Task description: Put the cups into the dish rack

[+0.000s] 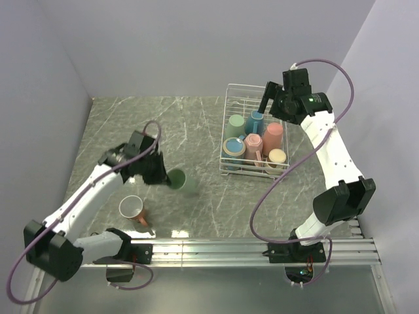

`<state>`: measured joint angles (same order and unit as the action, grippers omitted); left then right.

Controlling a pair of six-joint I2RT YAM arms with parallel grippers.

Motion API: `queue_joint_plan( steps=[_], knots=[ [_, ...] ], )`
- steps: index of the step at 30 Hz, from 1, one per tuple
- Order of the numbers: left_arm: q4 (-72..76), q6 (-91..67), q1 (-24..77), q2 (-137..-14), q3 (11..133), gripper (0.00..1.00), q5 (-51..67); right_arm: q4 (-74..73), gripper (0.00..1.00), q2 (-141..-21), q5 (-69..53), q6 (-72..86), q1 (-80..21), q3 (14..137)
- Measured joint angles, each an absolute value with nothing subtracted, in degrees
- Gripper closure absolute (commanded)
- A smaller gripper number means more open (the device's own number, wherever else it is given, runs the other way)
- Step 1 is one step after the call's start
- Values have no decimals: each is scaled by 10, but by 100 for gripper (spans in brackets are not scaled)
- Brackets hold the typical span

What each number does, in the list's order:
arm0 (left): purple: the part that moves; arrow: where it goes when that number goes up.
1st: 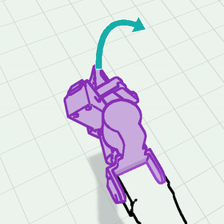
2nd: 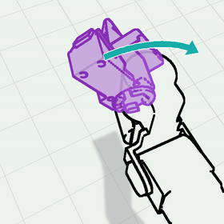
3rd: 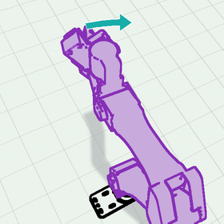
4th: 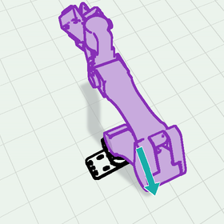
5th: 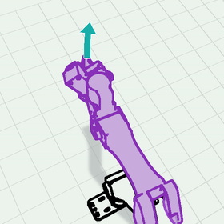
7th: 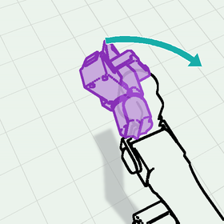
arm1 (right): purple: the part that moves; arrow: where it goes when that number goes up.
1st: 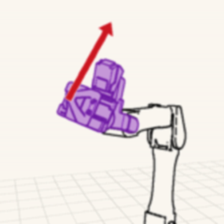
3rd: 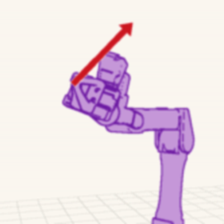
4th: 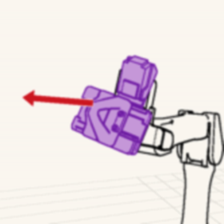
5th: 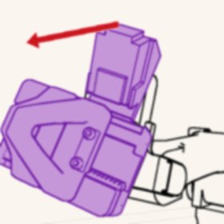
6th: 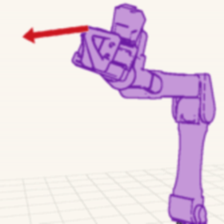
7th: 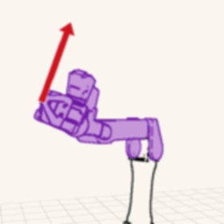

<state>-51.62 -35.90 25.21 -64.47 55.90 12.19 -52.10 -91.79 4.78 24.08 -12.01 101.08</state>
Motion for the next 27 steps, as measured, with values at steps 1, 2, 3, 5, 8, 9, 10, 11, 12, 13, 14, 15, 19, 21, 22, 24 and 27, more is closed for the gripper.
queue_joint_plan(
  steps=[1,2,3,5,8,9,10,11,12,13,14,15,19,21,22,24,27],
  knots=[
    [-511,-352,252,-667,598,100,122,-522,0,-917,46,240,-120,1020],
    [-509,-346,251,-687,631,100,122,-524,0,-917,45,239,-120,1030],
    [-507,-337,249,-708,670,100,122,-525,0,-916,41,239,-120,1044],
    [-501,-321,241,-748,739,100,129,-528,0,-916,23,238,-119,1074],
    [-480,-309,215,-793,818,100,158,-513,0,-908,-48,239,-112,1092],
    [-466,-309,204,-803,835,100,173,-504,0,-903,-81,243,-107,1091],
    [-448,-312,194,-811,845,100,190,-491,0,-898,-119,249,-101,1084],
    [-423,-316,185,-814,846,100,209,-477,0,-894,-155,260,-95,1076],
    [-397,-327,177,-816,846,100,230,-454,0,-889,-199,275,-90,1060],
    [-366,-343,172,-817,840,100,253,-426,0,-883,-239,292,-86,1038],
    [-322,-359,168,-816,827,100,276,-395,0,-878,-277,315,-82,1012],
    [-269,-384,166,-815,809,100,305,-356,0,-874,-317,343,-79,981],
    [-75,-488,163,-817,738,100,398,-178,0,-873,-445,479,-79,849],
    [1,-540,163,-822,718,100,430,-88,0,-879,-488,556,-81,793],
    [40,-562,163,-827,712,100,443,-59,0,-882,-500,582,-81,780],
    [106,-603,163,-834,703,100,461,0,0,-892,-524,636,-87,763],
    [196,-656,163,-845,690,100,478,70,0,-896,-543,686,-100,764]
  ],
)
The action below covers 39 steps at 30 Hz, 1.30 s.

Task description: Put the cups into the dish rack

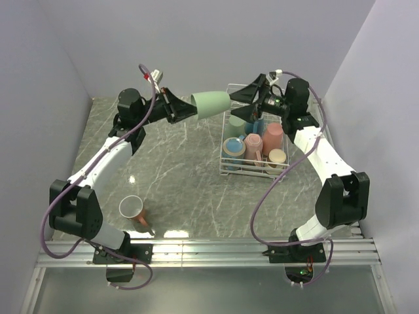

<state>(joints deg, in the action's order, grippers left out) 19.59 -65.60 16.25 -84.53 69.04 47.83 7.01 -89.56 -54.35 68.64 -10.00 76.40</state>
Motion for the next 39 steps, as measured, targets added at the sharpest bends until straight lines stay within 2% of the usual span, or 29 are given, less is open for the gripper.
queue_joint_plan(
  steps=[5,19,24,27,30,31,33,36,38,39],
  knots=[
    [267,-697,154,-860,688,100,494,161,0,-897,-549,750,-118,768],
    [323,-732,153,-873,685,100,496,380,0,-935,-554,919,-151,772],
    [332,-733,155,-873,683,100,498,399,0,-935,-560,925,-160,772],
    [332,-733,155,-873,683,100,498,394,4,-935,-562,917,-162,772],
    [331,-732,154,-873,683,100,498,364,26,-935,-564,888,-168,773],
    [329,-731,154,-873,683,100,497,349,45,-935,-564,875,-171,774],
    [321,-729,152,-873,683,100,498,318,61,-935,-563,851,-174,781],
    [315,-728,151,-875,683,100,497,283,78,-935,-563,826,-175,795],
    [314,-726,151,-877,683,99,497,269,94,-935,-564,814,-176,799],
    [310,-724,151,-877,683,95,497,263,99,-935,-564,810,-176,801]
  ],
)
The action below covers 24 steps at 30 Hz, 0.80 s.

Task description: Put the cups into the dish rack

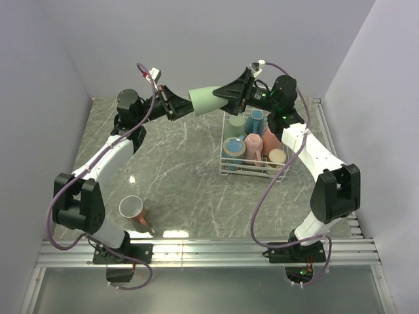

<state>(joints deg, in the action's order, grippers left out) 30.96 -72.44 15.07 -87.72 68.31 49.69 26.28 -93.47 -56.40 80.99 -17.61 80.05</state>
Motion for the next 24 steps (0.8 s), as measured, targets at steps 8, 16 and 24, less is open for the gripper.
queue_joint_plan(
  steps=[8,16,24],
  knots=[
    [160,-639,139,-870,700,34,458,86,100,-946,-560,698,-164,881],
    [-104,-513,86,-801,705,17,273,-183,100,-1011,-470,503,-56,1082],
    [-213,-471,82,-724,667,1,93,-366,100,-1089,-298,357,-11,1148]
  ],
)
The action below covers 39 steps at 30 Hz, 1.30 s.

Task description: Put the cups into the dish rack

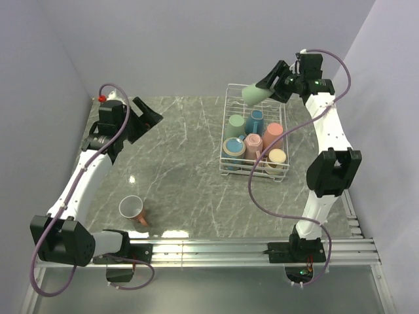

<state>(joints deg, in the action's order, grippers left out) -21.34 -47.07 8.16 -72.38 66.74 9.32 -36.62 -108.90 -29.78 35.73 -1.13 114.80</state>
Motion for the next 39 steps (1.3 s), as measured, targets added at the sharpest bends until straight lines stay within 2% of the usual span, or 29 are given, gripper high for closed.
queue_joint_plan(
  steps=[3,8,16,24,39],
  knots=[
    [-224,-449,78,-715,668,1,53,-403,100,-1110,-238,321,-11,1162],
    [-238,-423,78,-739,670,1,68,-443,100,-1136,-148,280,-11,1211],
    [-347,-376,78,-814,719,4,29,-463,100,-1178,-38,252,-11,1291],
    [-365,-356,78,-806,724,10,19,-459,100,-1201,35,243,-14,1254],
    [-368,-356,78,-790,683,7,40,-452,100,-1280,84,239,-51,1232]
  ],
)
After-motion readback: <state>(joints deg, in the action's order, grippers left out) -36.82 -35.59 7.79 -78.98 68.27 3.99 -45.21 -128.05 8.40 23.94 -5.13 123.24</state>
